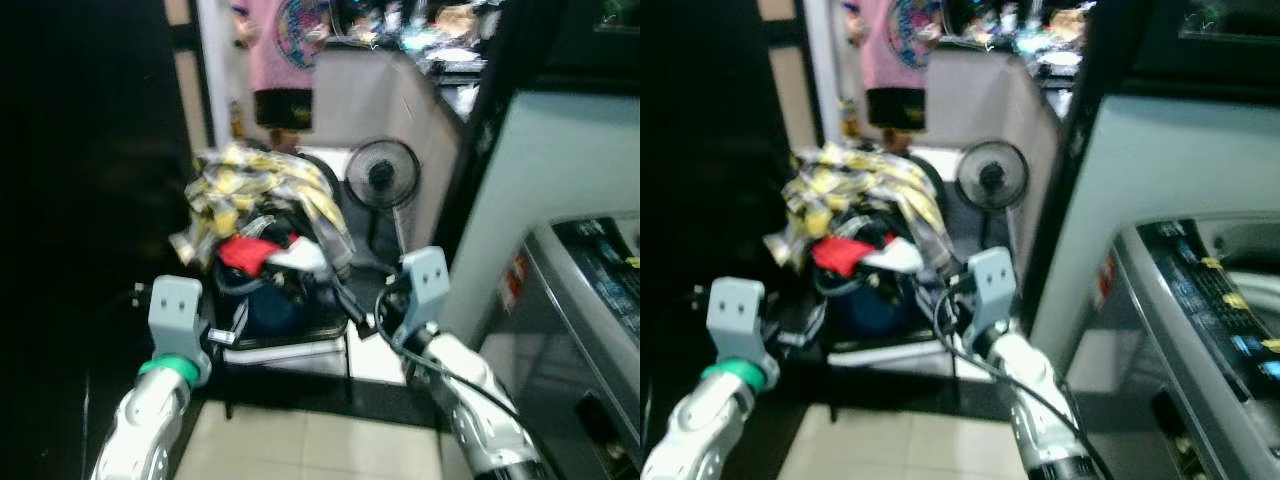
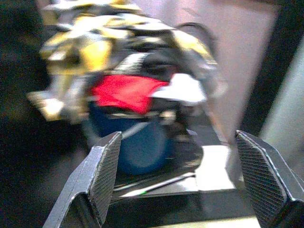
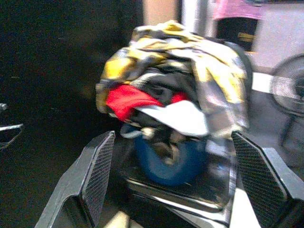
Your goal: Clothes washing
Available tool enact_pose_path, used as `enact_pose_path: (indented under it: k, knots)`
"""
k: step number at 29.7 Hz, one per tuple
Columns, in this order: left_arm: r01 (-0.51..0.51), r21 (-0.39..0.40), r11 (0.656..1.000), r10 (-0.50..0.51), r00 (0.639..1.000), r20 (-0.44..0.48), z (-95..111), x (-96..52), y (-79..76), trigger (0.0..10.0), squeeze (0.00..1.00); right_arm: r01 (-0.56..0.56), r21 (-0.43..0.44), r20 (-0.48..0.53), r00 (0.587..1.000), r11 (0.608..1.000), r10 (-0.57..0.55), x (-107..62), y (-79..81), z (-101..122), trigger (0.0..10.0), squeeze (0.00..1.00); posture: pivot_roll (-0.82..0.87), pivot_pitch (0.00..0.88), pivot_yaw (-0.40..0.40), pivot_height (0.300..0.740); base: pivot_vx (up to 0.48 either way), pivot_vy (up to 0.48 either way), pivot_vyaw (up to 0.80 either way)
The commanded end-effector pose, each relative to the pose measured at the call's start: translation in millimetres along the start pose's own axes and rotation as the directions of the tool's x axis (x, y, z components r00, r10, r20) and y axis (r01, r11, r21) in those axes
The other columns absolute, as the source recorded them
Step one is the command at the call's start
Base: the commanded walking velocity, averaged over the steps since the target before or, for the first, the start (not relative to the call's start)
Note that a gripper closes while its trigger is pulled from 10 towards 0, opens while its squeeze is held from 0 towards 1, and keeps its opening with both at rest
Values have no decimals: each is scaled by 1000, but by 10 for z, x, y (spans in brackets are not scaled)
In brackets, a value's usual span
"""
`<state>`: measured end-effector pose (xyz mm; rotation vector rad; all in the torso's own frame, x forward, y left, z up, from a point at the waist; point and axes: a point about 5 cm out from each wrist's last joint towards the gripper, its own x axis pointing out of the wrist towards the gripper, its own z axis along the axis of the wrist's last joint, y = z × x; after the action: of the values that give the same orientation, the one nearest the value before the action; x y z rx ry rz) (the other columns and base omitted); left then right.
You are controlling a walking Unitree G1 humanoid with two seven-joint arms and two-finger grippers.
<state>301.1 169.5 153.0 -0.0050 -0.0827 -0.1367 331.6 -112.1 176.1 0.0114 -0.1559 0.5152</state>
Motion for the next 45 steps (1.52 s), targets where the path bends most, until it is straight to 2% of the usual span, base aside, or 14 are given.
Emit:
enact_pose_path:
  k: [1,4,8,11,18,21,28,38,41,42,45]
  knots:
    - [-15,-7,1000,15,1000,5,-29,-15,-4,10000,0,-4,-2,-6,1000,1000,4,-15,-18,-17,10000,0,52,0,29,740,0,0,0]
    - [-33,6,999,32,999,35,17,-44,-17,10000,0,-6,16,-7,1000,1000,6,-5,-49,-17,10000,0,61,0,-1,740,0,0,0]
    - [-26,2,1000,25,998,57,72,-45,-25,10000,0,-1,37,4,1000,999,1,0,-58,-7,10000,0,62,0,-3,740,0,0,0]
    - [-27,-29,999,29,995,93,142,-27,-27,10000,0,-8,47,19,1000,999,7,2,-35,10,10000,0,59,0,-1,740,0,0,0]
    - [-14,-42,999,19,991,134,215,-13,-105,10000,0,-20,59,34,999,998,18,12,-22,31,10000,0,64,0,-1,740,0,0,0]
    - [-44,-50,998,53,982,179,303,-2,-51,10000,0,-30,70,42,999,997,27,19,0,43,10000,0,62,0,3,740,356,0,0]
    - [-40,-38,999,46,982,183,312,-18,-33,10000,0,-45,53,43,998,998,42,8,18,52,10000,0,60,0,1,740,397,0,0]
    - [-46,-37,998,52,984,173,283,-61,0,10000,0,-67,31,57,996,997,65,15,-3,108,10000,0,60,0,-6,740,393,0,800]
    - [-52,-35,998,58,983,176,292,-53,16,10000,0,-75,68,58,996,995,71,25,-11,120,10000,0,60,0,-7,740,390,0,0]
    - [-54,-37,998,59,982,179,293,-51,14,10000,0,-92,38,71,994,995,89,26,-9,160,10000,0,62,0,-11,740,390,0,0]
    - [-53,-40,998,59,982,181,294,-52,7,10000,0,-96,20,76,993,995,94,30,-11,180,10000,0,61,0,-12,740,389,0,0]
